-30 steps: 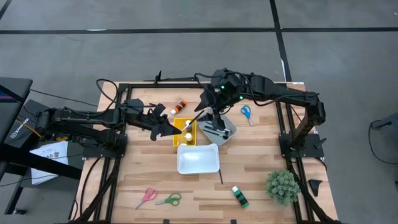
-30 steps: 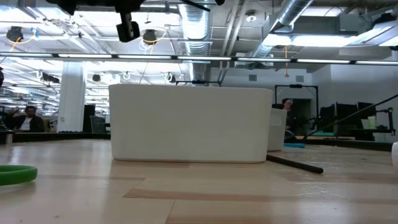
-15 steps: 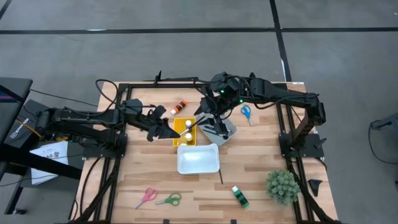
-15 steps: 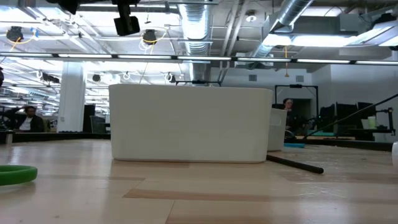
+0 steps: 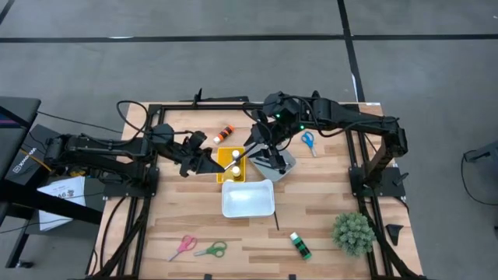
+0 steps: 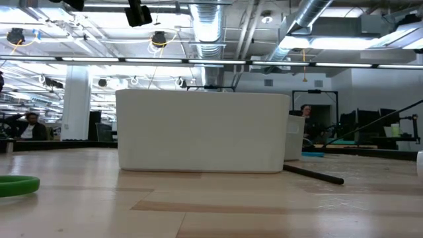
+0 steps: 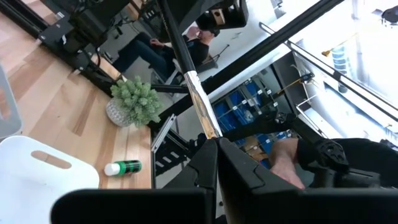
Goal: Pick & Place Paint Supplies
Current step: Put the foundation brush into the gray bin
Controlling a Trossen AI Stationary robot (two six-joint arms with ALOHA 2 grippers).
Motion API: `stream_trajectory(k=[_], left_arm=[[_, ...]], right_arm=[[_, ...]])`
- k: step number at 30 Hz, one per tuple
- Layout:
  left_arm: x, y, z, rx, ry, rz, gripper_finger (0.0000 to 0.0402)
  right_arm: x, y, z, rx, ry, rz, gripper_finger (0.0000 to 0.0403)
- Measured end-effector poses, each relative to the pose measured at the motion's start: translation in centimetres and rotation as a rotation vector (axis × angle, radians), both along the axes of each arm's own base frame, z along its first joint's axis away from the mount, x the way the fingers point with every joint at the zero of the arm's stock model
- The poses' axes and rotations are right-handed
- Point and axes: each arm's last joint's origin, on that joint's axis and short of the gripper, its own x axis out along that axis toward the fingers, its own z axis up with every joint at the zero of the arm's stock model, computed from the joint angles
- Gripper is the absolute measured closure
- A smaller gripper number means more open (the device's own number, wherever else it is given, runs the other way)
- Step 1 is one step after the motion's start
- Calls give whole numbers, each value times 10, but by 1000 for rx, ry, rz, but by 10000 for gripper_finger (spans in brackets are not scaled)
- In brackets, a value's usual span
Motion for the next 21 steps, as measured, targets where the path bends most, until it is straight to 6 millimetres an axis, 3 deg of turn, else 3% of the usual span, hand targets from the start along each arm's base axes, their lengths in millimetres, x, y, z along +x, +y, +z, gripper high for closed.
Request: stream_trajectory(k=[10,21], left_arm=[[0,0,0,4,-1,1,401],[0,0,0,6,0,3,401]], right_arm=[[0,0,0,0,-1,0,252],[0,2,0,-24,-4,36,345]])
